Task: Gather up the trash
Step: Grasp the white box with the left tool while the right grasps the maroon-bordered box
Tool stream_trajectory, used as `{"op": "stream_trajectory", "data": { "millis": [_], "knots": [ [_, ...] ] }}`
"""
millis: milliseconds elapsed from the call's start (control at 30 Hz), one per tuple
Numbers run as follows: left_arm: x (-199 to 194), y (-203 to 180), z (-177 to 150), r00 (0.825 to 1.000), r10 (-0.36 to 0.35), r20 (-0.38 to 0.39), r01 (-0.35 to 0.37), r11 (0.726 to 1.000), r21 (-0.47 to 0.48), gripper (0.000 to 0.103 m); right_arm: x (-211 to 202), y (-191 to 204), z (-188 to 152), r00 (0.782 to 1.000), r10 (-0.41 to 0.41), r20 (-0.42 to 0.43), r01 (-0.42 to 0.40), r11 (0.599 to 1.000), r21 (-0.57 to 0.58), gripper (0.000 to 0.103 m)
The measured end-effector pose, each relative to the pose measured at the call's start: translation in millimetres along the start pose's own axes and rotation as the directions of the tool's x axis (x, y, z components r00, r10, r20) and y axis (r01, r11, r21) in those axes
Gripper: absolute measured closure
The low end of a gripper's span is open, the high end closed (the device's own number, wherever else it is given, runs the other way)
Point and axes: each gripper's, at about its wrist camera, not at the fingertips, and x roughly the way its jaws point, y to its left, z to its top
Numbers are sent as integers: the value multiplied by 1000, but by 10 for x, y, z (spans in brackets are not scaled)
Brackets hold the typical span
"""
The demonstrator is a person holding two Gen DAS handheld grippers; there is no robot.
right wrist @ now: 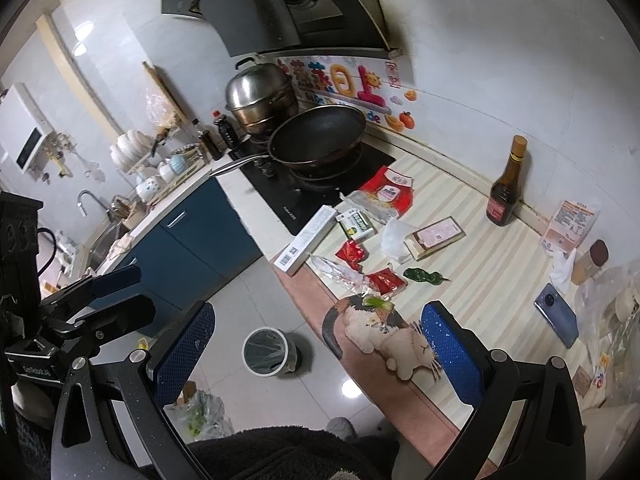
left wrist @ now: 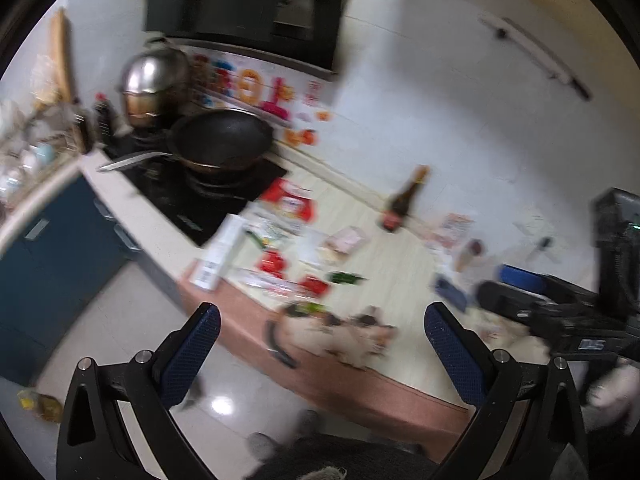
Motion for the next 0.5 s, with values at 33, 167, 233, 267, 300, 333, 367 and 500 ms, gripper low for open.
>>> {"op": "stream_trajectory", "data": {
  "millis": [33, 167, 233, 267, 300, 333, 367, 500],
  "knots": [
    [34, 43, -19, 998, 63, 15, -63, 998, 8, 0, 58, -10, 6, 1000, -28, 4, 28, 999, 18, 0],
    [449, 280, -11, 930, 361, 62, -365, 929, 62, 0, 376, -132, -47, 989, -148, 14, 146, 985, 93, 0],
    [731, 438, -22, 911, 411, 30, -412, 908, 72, 0, 642, -268, -57, 981, -195, -1, 193, 969, 157, 0],
    [929, 530, -13, 900, 437, 6, -436, 897, 78, 0, 779, -358, -63, 978, -207, -13, 206, 959, 193, 0],
    [1069, 600, -15, 890, 457, -6, -455, 887, 82, 0, 936, -464, -60, 976, -217, -29, 217, 948, 233, 0],
    [1286, 676, -20, 872, 489, -24, -485, 869, 93, 0, 1068, -551, -80, 973, -228, -43, 231, 936, 264, 0],
    [1458, 733, -3, 859, 510, -41, -504, 857, 105, 0, 1219, -662, -98, 968, -244, -58, 250, 921, 299, 0],
    [2134, 948, 74, 834, 534, -140, -519, 845, 129, 0, 1912, -1172, -59, 945, -294, -146, 328, 847, 417, 0]
  ]
}}
